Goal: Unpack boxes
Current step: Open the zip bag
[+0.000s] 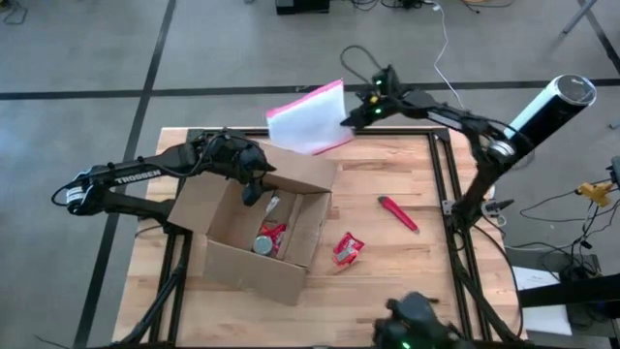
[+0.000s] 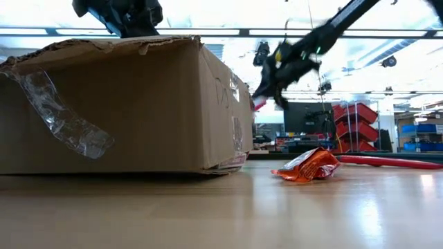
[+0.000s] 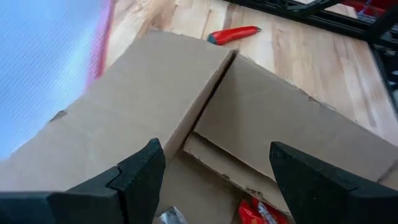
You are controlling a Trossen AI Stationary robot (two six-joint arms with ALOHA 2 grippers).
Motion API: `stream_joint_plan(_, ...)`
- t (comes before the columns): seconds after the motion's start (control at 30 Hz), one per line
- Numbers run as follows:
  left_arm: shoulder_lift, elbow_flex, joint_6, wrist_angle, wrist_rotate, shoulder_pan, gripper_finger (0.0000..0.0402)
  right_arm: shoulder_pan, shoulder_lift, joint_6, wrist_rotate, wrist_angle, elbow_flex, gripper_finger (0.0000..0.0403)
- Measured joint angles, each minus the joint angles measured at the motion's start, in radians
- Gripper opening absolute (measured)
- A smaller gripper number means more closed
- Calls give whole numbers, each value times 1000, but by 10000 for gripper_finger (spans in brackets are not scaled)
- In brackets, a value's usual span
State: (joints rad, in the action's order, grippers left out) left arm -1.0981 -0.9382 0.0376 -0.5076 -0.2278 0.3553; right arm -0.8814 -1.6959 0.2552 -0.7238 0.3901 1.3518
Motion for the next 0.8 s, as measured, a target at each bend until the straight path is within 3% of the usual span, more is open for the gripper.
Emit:
stream_joint_plan(0.2,0,0,-2,0,28,0,274,10,294,-90,142,284,0,0)
stream_joint_plan(0.43,0,0,-3,9,56,0,274,76,570,-35,229,579,1,0)
stream_joint_plan(0.67,0,0,-2,17,57,0,274,240,701,79,532,1042,0,0)
stream_joint_plan(0.8,0,0,1,36,57,0,274,330,745,191,681,1107,-14,0)
